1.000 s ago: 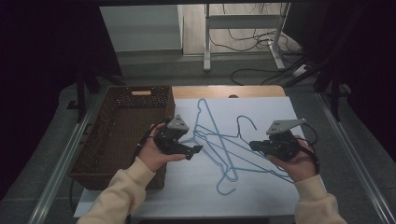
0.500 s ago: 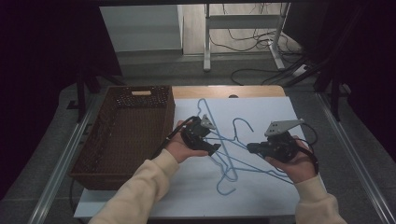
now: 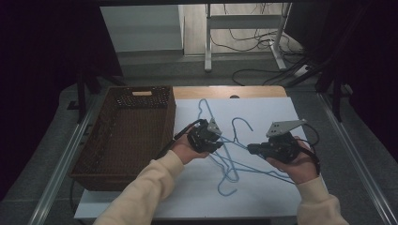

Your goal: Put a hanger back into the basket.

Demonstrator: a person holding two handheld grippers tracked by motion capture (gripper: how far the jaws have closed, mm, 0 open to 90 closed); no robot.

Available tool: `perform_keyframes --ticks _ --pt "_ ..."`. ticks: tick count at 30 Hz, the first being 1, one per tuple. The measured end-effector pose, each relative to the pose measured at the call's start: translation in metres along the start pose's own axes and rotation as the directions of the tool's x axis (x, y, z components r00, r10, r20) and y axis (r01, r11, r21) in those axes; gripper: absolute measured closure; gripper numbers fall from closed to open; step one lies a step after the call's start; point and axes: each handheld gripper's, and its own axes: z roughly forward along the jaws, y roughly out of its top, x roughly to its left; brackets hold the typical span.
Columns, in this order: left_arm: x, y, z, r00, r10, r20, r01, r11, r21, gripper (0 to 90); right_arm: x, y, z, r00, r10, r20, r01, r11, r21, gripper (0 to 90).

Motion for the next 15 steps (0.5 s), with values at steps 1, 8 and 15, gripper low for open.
perform_keyframes --ticks 1,8,15 --pt "-0.001 0.0 -0.001 0.9999 0.014 -0.001 -0.014 0.9999 0.004 74.4 -0.001 0.0 0.0 1.0 0.003 0.004 -0.003 1.0 -0.007 87.5" --pt "-0.012 0.001 -0.012 0.9951 0.099 0.003 -0.099 0.9949 0.02 84.9 -0.01 -0.005 -0.001 0.9946 0.057 0.087 -0.052 0.997 -0.058 80.6" --pt "-0.018 0.002 -0.028 0.9979 0.06 0.024 -0.06 0.9982 -0.007 86.4 -0.024 -0.016 -0.006 0.9819 0.143 0.124 -0.124 0.98 -0.153 63.0"
